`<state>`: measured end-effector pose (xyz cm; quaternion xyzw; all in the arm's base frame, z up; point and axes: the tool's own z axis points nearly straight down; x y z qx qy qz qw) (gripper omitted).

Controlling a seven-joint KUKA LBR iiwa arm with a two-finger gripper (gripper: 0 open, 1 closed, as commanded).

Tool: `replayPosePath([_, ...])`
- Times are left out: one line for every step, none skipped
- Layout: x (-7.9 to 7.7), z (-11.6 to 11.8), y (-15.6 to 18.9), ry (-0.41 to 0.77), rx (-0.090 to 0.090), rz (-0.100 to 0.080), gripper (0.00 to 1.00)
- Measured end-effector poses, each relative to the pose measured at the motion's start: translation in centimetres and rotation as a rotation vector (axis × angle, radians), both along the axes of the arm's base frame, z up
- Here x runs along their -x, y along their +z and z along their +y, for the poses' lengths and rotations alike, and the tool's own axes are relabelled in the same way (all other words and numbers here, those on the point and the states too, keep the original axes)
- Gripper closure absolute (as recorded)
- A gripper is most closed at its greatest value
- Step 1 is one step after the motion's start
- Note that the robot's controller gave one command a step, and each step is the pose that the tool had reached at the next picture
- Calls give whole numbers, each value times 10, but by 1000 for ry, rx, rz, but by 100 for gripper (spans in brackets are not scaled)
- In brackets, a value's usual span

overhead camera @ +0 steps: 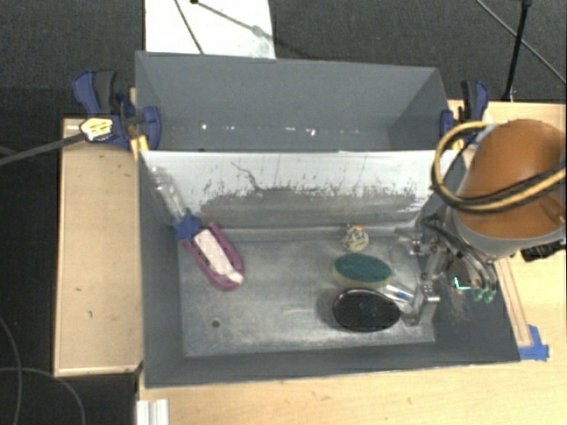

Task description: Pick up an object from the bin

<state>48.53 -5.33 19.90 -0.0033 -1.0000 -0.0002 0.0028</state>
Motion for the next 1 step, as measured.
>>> replayPosePath([-20,26,-129,-5,0,-12,0])
